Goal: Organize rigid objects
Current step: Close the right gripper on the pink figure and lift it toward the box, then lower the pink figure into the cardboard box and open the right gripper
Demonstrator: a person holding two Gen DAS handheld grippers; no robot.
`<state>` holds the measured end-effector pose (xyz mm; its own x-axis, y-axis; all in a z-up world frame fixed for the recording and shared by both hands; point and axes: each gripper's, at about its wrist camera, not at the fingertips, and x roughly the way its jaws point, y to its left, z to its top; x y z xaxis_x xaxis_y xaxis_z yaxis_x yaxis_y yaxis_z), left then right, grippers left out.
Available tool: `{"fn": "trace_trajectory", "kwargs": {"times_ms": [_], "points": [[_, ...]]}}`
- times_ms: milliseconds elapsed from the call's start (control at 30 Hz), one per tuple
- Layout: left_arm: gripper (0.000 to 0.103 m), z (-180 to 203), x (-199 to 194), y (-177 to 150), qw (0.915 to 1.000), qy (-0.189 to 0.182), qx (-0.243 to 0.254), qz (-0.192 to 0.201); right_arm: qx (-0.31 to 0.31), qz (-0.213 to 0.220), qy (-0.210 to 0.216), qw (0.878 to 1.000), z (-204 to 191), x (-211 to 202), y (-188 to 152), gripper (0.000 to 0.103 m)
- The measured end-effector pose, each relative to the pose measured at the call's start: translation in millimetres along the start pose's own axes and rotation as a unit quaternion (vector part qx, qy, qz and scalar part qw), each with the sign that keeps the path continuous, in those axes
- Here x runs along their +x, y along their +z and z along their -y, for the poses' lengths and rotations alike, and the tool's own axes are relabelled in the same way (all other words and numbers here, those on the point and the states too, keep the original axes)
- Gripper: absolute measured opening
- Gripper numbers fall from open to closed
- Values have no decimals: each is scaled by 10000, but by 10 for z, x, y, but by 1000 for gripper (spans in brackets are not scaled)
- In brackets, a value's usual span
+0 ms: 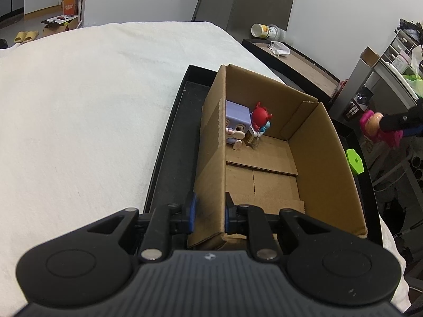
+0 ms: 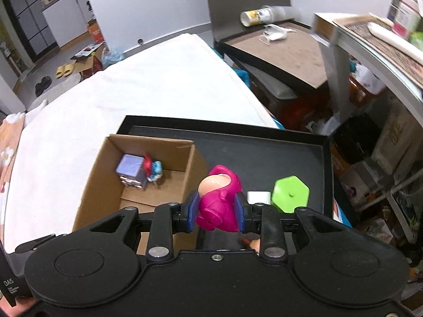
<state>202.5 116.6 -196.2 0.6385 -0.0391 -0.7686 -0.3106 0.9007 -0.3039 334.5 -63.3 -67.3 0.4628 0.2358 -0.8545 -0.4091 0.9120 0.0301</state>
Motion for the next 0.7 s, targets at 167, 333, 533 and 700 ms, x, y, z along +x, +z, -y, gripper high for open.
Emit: {"fn": "trace_trajectory", "kwargs": {"times_ms": [167, 333, 533, 700], "points": [[18, -5, 5, 3, 10000, -18, -8, -7, -143, 10, 101, 9998, -175, 12, 50, 29], [19, -1, 5, -2, 10000, -20, 14, -12, -274, 4, 129, 9995, -330, 48, 75, 29], [19, -7, 3, -4, 10000, -41, 7, -17, -395, -36, 154, 9991, -483, 121, 88, 29], [19, -20, 5, -3, 10000, -66, -1, -21, -525, -109, 142, 9985, -612, 235, 75, 29]]}}
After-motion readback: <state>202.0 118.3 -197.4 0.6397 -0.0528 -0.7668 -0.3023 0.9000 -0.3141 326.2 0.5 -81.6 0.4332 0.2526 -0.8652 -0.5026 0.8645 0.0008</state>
